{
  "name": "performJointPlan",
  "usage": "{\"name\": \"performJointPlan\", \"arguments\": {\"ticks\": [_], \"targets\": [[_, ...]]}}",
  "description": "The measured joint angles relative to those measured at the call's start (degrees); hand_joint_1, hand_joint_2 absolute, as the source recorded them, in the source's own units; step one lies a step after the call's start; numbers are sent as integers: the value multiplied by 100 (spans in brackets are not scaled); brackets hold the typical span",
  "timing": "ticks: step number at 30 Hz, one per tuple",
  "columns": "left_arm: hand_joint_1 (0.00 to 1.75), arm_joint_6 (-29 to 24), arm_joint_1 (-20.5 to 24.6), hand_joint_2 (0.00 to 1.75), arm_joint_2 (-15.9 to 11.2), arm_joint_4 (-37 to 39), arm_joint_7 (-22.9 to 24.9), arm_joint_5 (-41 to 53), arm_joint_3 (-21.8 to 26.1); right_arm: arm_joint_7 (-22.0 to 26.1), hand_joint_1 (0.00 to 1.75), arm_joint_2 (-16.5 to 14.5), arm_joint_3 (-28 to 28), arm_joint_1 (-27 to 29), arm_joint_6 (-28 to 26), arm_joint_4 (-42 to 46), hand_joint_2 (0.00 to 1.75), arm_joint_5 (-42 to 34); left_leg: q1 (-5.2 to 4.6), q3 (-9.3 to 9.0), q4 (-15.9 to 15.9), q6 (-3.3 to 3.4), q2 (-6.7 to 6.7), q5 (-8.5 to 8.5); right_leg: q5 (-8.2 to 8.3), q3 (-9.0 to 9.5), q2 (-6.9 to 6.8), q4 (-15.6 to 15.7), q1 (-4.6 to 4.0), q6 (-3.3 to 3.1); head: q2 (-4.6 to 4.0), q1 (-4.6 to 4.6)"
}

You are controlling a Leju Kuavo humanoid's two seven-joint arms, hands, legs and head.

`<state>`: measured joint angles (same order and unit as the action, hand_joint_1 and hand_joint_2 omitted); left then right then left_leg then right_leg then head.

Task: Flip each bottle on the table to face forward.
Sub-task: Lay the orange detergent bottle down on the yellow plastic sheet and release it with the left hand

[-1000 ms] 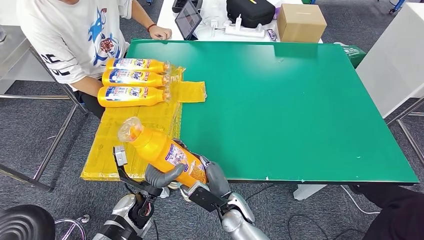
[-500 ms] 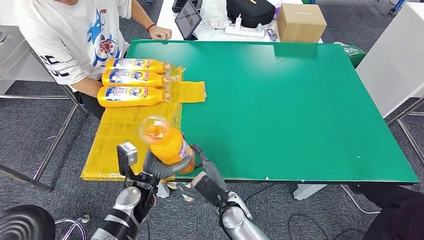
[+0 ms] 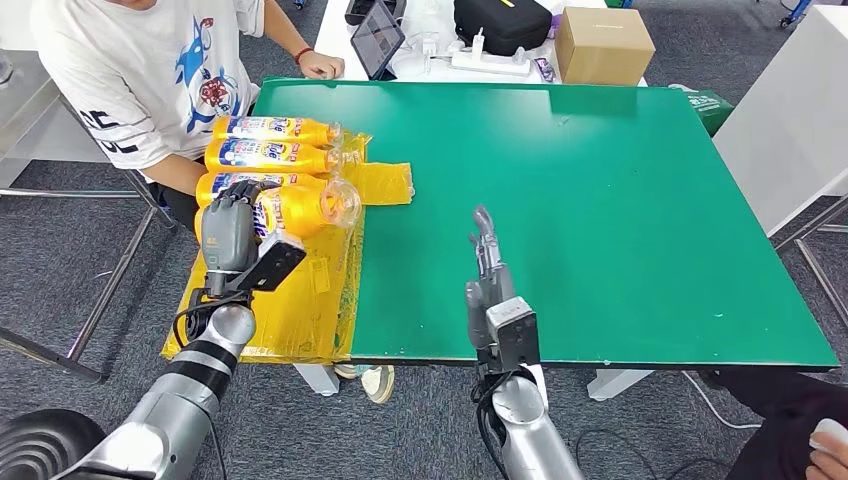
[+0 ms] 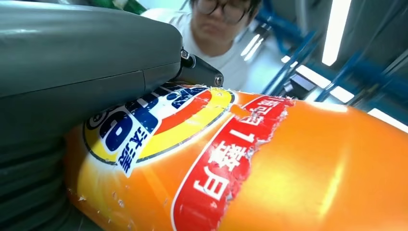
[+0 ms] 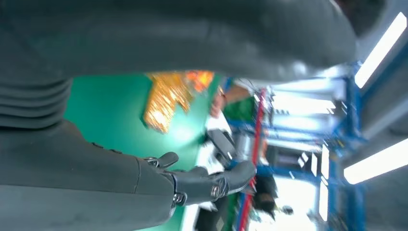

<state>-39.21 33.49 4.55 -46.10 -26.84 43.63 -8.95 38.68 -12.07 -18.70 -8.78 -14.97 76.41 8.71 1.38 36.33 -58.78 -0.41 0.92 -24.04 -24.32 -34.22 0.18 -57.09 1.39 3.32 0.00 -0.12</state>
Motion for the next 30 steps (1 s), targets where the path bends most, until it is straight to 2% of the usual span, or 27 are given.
{"name": "performJointPlan", "arguments": {"ticks": [5,9,11,19,26,27,29,30], "targets": [[175,77,277,175,-134,757,387,494,81,93,0,-2,101,152,-562,512,0,7,0,2,0,-1,-2,-1,0,-6,2,0,0,0,0,-2],[175,487,387,175,-212,1310,882,959,94,126,0,-21,138,290,-1351,1073,0,-82,0,2,0,-1,-2,-1,-1,-5,2,0,0,0,0,-1],[175,673,387,175,-239,1542,1030,1097,97,133,0,-26,179,353,-1570,1367,0,-172,0,2,0,-1,-3,-1,-1,-6,3,0,0,0,0,-1],[175,1223,395,175,-295,2089,1392,1583,66,138,0,-33,286,447,-1683,1891,0,-339,-1,-3,1,-1,-2,-2,-1,4,2,0,1,0,0,-2],[175,1341,452,175,-305,2261,1432,1683,-1,138,0,-33,354,453,-1629,1938,0,-380,0,-29,3,-1,-4,-5,-1,25,2,1,0,-1,0,-2],[167,1379,455,175,-307,2273,1431,1689,-13,138,0,-33,361,454,-1597,1936,0,-398,0,-32,3,-1,-3,-5,-1,28,2,0,0,-1,0,-2],[84,1464,456,175,-310,2297,1403,1713,-37,138,0,-35,383,453,-1507,1916,0,-461,0,-36,4,-1,-3,-5,-2,34,2,0,0,-2,0,-2],[40,1506,455,131,-310,2307,1377,1735,-49,138,0,-37,400,452,-1459,1894,0,-497,-1,-38,4,-1,-3,-5,-2,37,2,1,0,-2,0,-2]]}}
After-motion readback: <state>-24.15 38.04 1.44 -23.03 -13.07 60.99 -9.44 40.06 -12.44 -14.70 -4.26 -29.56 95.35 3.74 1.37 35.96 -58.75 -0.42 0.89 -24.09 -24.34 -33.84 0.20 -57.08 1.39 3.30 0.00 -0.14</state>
